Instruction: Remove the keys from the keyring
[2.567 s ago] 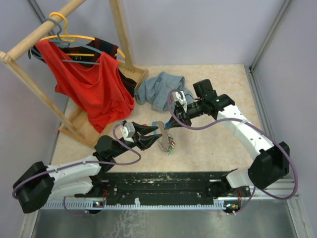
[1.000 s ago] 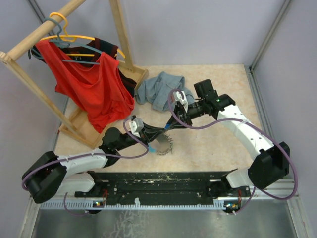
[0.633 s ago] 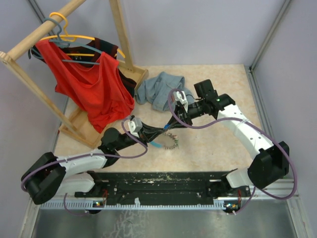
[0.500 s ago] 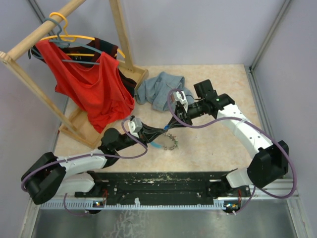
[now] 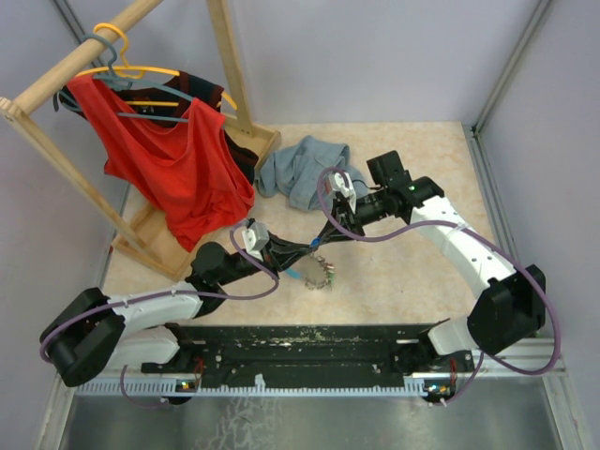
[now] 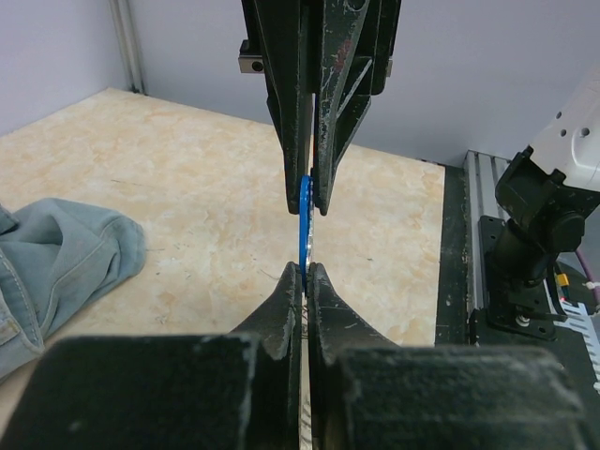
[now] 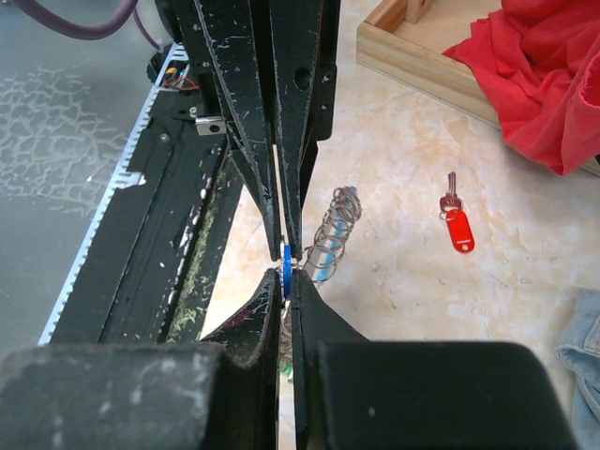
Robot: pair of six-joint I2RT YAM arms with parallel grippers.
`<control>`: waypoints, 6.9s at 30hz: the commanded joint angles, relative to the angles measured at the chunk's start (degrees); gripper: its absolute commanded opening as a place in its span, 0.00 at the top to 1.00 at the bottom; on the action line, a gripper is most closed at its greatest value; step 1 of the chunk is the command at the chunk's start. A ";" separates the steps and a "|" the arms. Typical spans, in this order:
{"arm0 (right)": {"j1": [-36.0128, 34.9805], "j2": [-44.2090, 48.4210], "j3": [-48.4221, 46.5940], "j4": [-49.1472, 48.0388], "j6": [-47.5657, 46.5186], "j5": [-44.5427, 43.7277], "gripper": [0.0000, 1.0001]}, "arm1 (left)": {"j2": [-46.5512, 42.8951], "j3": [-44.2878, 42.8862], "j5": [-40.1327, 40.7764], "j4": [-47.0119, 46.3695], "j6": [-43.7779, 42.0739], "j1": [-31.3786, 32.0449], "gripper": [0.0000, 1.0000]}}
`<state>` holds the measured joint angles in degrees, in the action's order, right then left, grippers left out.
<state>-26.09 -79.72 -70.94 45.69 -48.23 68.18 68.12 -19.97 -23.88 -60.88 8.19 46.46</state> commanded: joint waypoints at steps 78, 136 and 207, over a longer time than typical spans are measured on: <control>-1.82 3.65 13.18 -28.37 12.92 8.48 0.71 | -2.52 -6.90 -7.33 -5.86 8.45 -1.98 1.00; -3.71 -1.22 4.85 -16.01 12.25 7.80 1.00 | -7.12 -9.15 -12.33 8.99 -10.98 0.93 1.00; -2.65 2.48 5.73 -17.43 11.81 6.88 1.00 | -11.41 -2.29 5.36 3.63 -0.97 1.53 1.00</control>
<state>-29.06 -80.20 -64.79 29.80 -35.40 73.93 57.76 -23.70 -19.25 -52.34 7.20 47.90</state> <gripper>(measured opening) 0.005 0.026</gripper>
